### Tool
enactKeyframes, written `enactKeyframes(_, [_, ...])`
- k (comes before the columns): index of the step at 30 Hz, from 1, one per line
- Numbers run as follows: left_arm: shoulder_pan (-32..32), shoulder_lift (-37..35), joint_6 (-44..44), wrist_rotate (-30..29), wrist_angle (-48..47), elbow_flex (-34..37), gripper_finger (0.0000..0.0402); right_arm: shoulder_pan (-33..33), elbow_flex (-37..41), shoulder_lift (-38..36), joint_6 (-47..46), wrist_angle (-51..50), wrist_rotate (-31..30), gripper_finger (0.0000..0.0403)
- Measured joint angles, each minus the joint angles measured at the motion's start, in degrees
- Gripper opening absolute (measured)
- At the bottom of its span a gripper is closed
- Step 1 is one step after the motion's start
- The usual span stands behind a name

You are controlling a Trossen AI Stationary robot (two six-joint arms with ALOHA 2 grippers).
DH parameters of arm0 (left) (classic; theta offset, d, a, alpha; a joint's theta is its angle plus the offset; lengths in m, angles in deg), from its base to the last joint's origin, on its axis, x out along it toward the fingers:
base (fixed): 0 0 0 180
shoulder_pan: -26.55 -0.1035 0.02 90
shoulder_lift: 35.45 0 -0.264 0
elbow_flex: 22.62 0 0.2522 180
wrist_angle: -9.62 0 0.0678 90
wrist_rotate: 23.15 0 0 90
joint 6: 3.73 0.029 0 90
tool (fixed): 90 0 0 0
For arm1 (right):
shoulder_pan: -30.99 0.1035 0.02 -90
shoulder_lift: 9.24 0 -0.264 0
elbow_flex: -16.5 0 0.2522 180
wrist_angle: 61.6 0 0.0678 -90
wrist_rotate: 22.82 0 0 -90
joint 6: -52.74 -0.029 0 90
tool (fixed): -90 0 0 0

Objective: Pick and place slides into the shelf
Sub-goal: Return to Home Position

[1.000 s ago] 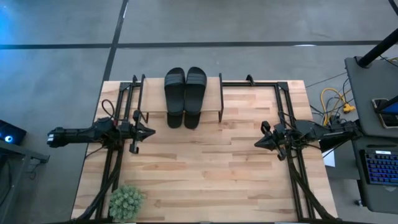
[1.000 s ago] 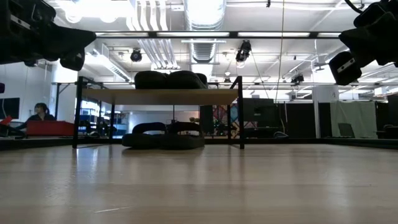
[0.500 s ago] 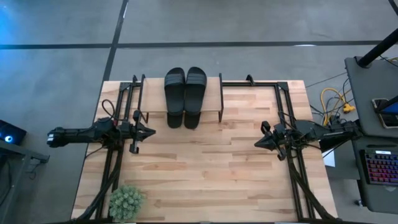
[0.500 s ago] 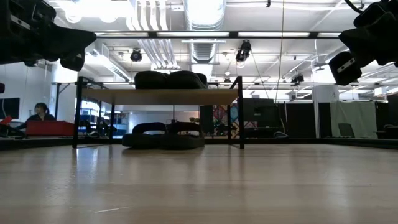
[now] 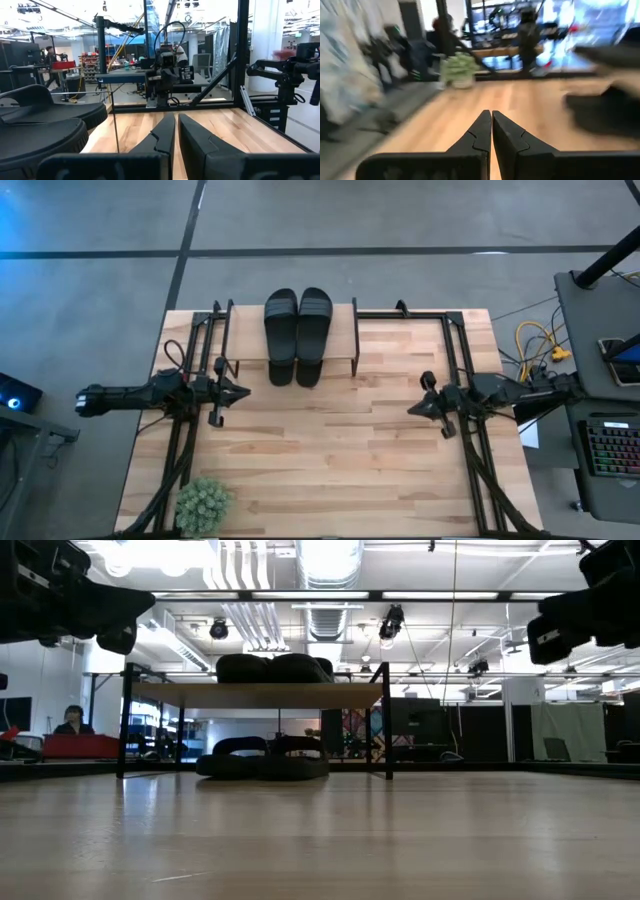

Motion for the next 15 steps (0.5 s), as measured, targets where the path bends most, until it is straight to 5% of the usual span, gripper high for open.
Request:
enactKeyframes(8, [0.0, 0.1, 0.0, 0.1, 0.0, 0.0, 0.001, 0.0, 0.0, 2.2, 7.8, 1.0, -20.7, 0.0008])
enactKeyframes(15, [0.0, 0.2, 0.0, 0.1, 0.0, 0.0, 0.001, 0.0, 0.0, 1.9, 8.1, 1.0, -21.0, 0.0009])
